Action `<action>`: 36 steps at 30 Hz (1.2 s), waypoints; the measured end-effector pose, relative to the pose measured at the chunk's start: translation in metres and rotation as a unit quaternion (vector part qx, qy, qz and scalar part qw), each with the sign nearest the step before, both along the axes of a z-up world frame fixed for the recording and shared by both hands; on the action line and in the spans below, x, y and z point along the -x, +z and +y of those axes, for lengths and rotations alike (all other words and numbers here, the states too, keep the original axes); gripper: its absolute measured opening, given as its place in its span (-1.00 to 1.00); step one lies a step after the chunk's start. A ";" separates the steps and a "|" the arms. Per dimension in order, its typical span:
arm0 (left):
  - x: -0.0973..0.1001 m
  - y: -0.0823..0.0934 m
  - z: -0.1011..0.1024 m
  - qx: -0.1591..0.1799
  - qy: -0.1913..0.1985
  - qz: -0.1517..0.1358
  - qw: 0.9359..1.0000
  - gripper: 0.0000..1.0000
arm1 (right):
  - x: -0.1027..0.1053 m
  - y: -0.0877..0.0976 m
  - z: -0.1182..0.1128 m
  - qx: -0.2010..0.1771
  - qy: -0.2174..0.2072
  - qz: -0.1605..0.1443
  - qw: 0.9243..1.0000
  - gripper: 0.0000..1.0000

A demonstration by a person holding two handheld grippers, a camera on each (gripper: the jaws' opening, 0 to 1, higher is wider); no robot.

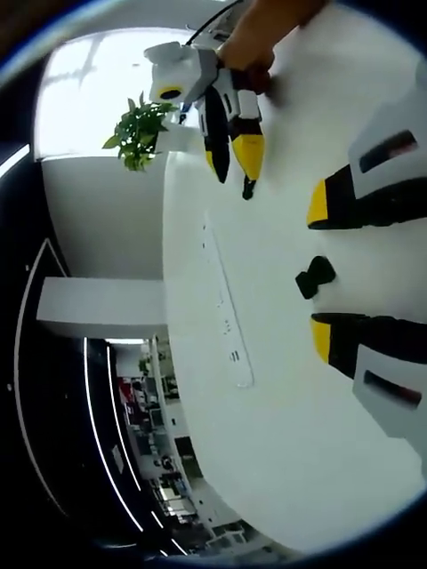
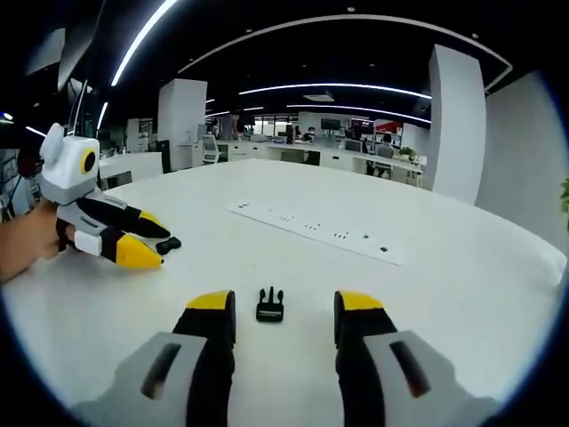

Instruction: Snap the two parts of the plastic buckle together until the buckle closes and remains connected.

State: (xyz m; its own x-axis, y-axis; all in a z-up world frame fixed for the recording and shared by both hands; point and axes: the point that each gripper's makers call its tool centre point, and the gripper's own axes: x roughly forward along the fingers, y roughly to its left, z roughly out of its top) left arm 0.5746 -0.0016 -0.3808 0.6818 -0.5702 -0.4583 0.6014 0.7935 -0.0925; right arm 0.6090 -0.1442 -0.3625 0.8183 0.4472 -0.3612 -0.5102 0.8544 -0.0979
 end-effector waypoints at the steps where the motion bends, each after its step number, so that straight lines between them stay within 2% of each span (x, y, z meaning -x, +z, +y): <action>1: 0.000 0.001 -0.001 -0.003 0.000 -0.006 1.000 -0.27 | 0.001 0.000 0.001 0.000 0.000 0.000 1.000 -0.13; 4: -0.002 0.001 0.001 -0.016 0.000 -0.014 1.000 -0.34 | 0.002 0.000 0.002 0.001 0.002 -0.001 1.000 -0.14; 7: -0.012 -0.003 0.007 -0.029 0.000 -0.013 1.000 -0.43 | 0.002 0.000 0.001 0.003 0.002 -0.001 1.000 -0.15; 19: -0.012 -0.004 0.008 -0.023 0.004 -0.013 1.000 -0.47 | 0.002 0.000 -0.001 0.004 0.000 -0.003 1.000 -0.23; 24: -0.024 -0.004 0.008 -0.024 0.007 -0.013 1.000 -0.51 | 0.003 -0.001 -0.001 0.004 0.000 -0.001 1.000 -0.24; 27: -0.027 -0.001 0.002 -0.014 0.005 -0.010 1.000 -0.45 | 0.003 0.000 -0.002 0.003 -0.001 -0.002 1.000 -0.24; 29: -0.020 -0.001 -0.002 -0.013 0.006 -0.012 1.000 -0.43 | 0.003 0.000 -0.002 0.003 -0.001 -0.002 1.000 -0.24; 31: -0.026 0.000 -0.003 -0.027 0.009 -0.026 0.999 -0.45 | 0.002 0.001 -0.001 0.002 0.000 -0.002 1.000 -0.25; 36: -0.019 0.001 0.004 -0.027 0.019 -0.024 0.999 -0.57 | 0.002 0.001 0.000 0.003 0.001 -0.002 1.000 -0.25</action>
